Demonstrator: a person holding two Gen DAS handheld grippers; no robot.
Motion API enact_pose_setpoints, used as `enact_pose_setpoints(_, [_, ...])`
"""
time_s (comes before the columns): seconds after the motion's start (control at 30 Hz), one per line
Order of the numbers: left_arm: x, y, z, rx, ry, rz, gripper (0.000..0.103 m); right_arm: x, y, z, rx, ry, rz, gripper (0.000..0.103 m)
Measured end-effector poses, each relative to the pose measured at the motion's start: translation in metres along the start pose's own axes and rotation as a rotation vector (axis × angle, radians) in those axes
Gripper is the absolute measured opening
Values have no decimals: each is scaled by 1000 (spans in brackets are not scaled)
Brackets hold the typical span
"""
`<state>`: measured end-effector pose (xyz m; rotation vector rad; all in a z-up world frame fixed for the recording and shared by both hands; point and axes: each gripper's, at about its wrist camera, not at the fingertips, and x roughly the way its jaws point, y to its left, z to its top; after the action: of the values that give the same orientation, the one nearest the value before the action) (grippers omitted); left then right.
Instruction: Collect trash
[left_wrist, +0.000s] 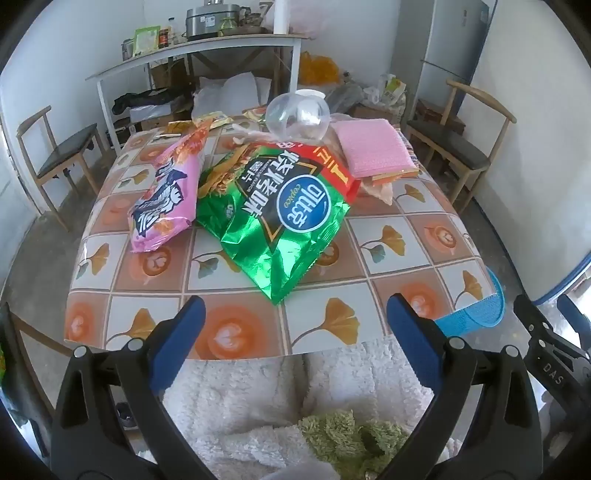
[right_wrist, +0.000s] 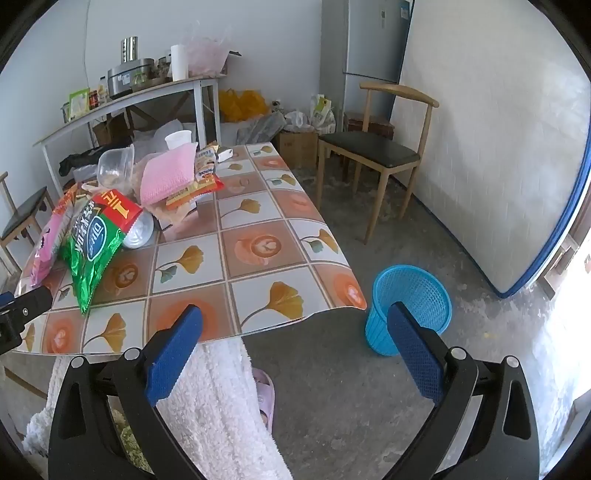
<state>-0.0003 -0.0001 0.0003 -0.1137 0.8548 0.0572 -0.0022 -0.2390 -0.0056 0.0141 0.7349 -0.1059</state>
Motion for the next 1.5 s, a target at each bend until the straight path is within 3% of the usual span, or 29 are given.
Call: enact_pose_setpoints(1.5, [2,5,-3,-4,10,-1,95,-2,4,-3,-16,-4,-5,97])
